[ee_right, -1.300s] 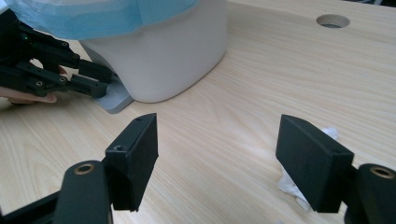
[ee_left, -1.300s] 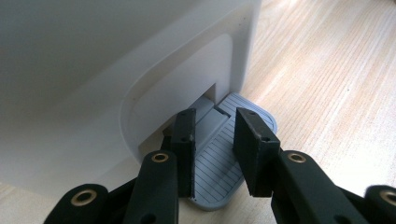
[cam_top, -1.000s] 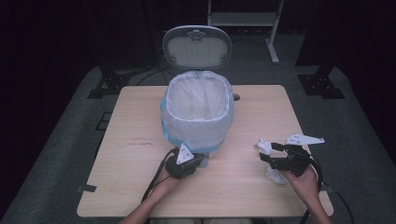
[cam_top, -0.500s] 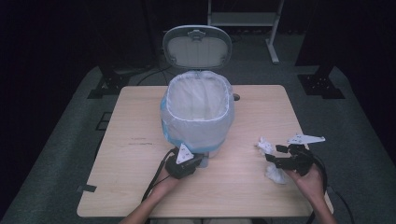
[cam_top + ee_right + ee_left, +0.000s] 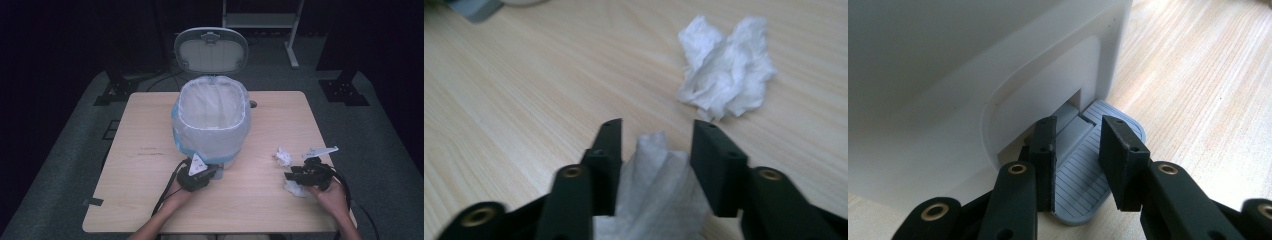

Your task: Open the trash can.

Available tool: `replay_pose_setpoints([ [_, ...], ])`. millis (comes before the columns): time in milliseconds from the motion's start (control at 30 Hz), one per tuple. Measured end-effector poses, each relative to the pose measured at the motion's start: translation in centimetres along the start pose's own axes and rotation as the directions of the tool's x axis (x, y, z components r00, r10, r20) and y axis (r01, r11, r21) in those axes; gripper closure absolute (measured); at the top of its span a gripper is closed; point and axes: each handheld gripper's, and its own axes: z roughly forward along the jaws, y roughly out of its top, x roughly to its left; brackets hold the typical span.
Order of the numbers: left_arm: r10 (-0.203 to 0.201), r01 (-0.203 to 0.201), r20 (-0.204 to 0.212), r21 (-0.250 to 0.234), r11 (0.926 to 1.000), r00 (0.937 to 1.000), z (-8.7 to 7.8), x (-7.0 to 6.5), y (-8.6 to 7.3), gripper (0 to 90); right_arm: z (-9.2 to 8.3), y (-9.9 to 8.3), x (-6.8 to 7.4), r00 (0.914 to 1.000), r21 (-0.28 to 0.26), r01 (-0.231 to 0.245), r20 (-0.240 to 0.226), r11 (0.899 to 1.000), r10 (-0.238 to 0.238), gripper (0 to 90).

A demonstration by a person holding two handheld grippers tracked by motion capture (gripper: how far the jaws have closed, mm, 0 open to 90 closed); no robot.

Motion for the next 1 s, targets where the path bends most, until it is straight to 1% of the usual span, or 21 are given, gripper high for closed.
replay_pose_setpoints([
  [33, 0.0, 0.0, 0.0, 0.0, 1.0, 1.0, 0.0, 0.0, 0.0, 68.3, 0.1, 0.0, 0.0, 1.0, 0.006, 0.005, 0.006, 1.0, -0.005, 65.6],
  [67, 0.0, 0.0, 0.0, 0.0, 1.0, 1.0, 0.0, 0.0, 0.0, 68.3, 0.1, 0.0, 0.1, 1.0, 0.009, 0.008, 0.005, 1.0, -0.008, 71.9],
  [100, 0.0, 0.0, 0.0, 0.0, 1.0, 1.0, 0.0, 0.0, 0.0, 68.3, 0.0, 0.0, 0.1, 0.9998, 0.012, 0.018, 0.01, 1.0, -0.018, 80.5],
  [167, 0.001, -0.001, -0.001, 0.0, 1.0, 1.0, 0.0, 0.0, 0.0, 68.3, -0.2, 0.1, 0.2, 0.9994, 0.008, 0.033, 0.014, 0.999, -0.033, 86.7],
  [267, 0.001, -0.001, -0.001, -0.002, 1.0, 1.0, 0.0, 0.0, 0.0, 68.2, -0.5, 0.1, 0.2, 0.9994, -0.007, 0.033, 0.009, 0.999, -0.033, 87.9],
  [367, 0.003, -0.003, -0.003, -0.002, 1.0, 1.0, 0.0, 0.0, 0.0, 68.2, -0.7, 0.2, 0.2, 0.9997, -0.018, 0.023, 0.002, 1.0, -0.023, 88.0],
  [467, 0.002, -0.002, -0.002, -0.002, 1.0, 1.0, 0.0, 0.0, 0.0, 68.2, -1.1, 0.4, 0.4, 0.9997, -0.048, 0.023, -0.008, 0.999, -0.024, 88.1],
  [567, 0.002, -0.002, -0.001, -0.002, 1.0, 1.0, 0.0, 0.0, 0.0, 68.2, -1.5, 0.8, 0.8, 0.9993, -0.077, 0.034, -0.012, 0.996, -0.035, 88.1],
  [700, 0.001, -0.001, 0.0, -0.002, 1.0, 1.0, 0.0, 0.0, 0.0, 68.2, -1.7, 1.2, 1.0, 0.9987, -0.088, 0.048, -0.011, 0.995, -0.049, 88.3],
  [767, 0.002, -0.002, -0.001, -0.002, 1.0, 1.0, 0.0, 0.0, 0.0, 68.2, -1.9, 1.4, 1.1, 0.999, -0.095, 0.04, -0.018, 0.995, -0.042, 88.3],
  [833, 0.002, -0.002, -0.002, -0.003, 1.0, 1.0, 0.0, 0.0, 0.0, 68.2, -2.1, 1.8, 1.1, 0.9987, -0.1, 0.047, -0.017, 0.994, -0.049, 88.7],
  [900, -0.001, 0.001, 0.001, -0.001, 1.0, 1.0, 0.0, 0.0, 0.0, 68.3, -2.4, 2.0, 1.3, 0.9984, -0.107, 0.046, -0.029, 0.993, -0.049, 88.7],
  [967, -0.003, 0.003, 0.002, -0.002, 1.0, 1.0, 0.0, 0.0, 0.0, 68.3, -2.7, 2.3, 1.5, 0.998, -0.11, 0.052, -0.03, 0.993, -0.056, 88.8],
  [1000, -0.002, 0.002, 0.002, -0.002, 1.0, 1.0, 0.0, 0.0, 0.0, 68.3, -2.9, 2.4, 1.5, 0.9977, -0.113, 0.05, -0.041, 0.992, -0.055, 88.9],
])
